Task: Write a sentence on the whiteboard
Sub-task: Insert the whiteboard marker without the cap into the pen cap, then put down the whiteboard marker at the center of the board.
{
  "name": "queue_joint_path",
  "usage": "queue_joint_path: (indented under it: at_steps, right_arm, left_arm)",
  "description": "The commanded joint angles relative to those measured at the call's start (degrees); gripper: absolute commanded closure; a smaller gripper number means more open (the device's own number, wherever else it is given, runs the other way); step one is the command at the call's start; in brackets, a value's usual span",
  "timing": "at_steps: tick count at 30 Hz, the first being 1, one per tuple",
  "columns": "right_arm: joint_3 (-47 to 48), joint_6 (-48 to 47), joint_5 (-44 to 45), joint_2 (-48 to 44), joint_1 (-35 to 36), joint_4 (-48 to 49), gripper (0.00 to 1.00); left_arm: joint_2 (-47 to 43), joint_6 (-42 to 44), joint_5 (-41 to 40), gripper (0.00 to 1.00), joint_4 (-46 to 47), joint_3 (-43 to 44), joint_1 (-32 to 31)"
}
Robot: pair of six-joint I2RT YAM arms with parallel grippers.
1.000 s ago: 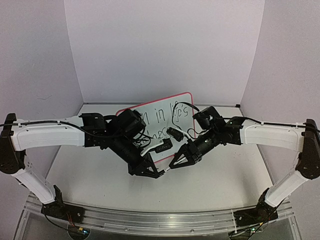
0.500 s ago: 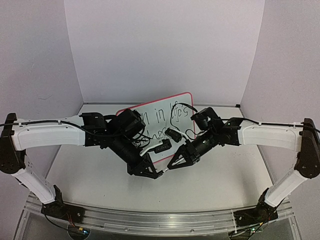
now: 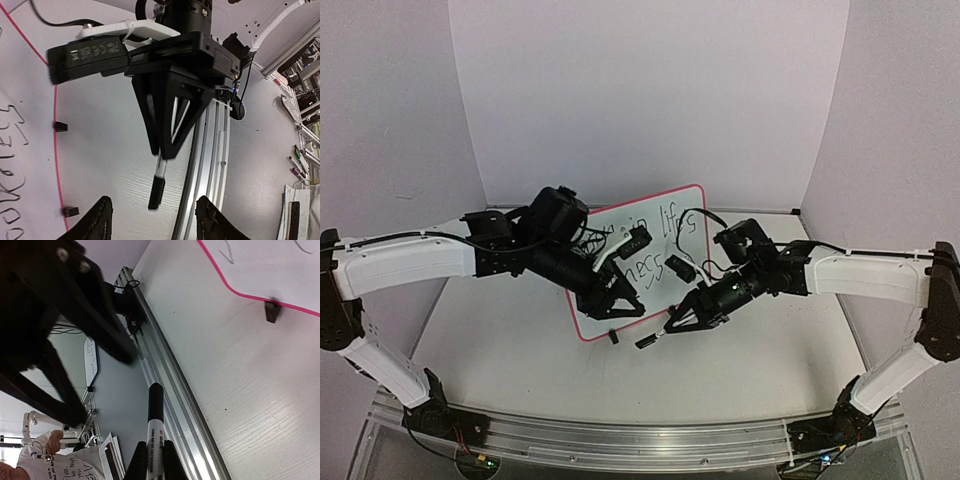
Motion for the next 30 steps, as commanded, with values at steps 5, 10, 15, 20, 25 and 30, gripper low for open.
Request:
queue_joint_path:
  at_steps: [5,10,15,20,25,30]
  right_arm:
    - [-6.84,-2.13,9.62,-2.16,-10.83,-0.14,1.00]
    - [-9.22,-3.32,12.90,1.04,-15.65,0.02,1.00]
    - [-10.45,-4.38,15.35,5.46,-18.85,0.13,0.98]
    - [-10.59,-4.93,18.15,9.74,-21.24,-0.32,0.83]
    - [-10.41,-5.66,22.49,10.36,-24.05,-2.05,0.52]
    - [-8.85,-7.31,27.80,7.92,-27.58,-6.07,0.18]
  left_arm:
    - [-11.61,-0.21,-7.87,0.28,-1.35,-1.79,5.30]
    - [-12.67,-0.19,-10.34,0.26,-4.82,1.46,8.64]
    - [-12.72,-0.19,-9.60,0.24,-5.04,5.23,13.00]
    - [-11.33,-0.21,-10.31,0.22,-3.97,9.35,16.82]
    - [-9.50,-2.44,-11.86,0.19,-4.63,14.38,21.57]
    - [-8.48,-3.99,-13.23,0.16,-4.82,16.77,28.51]
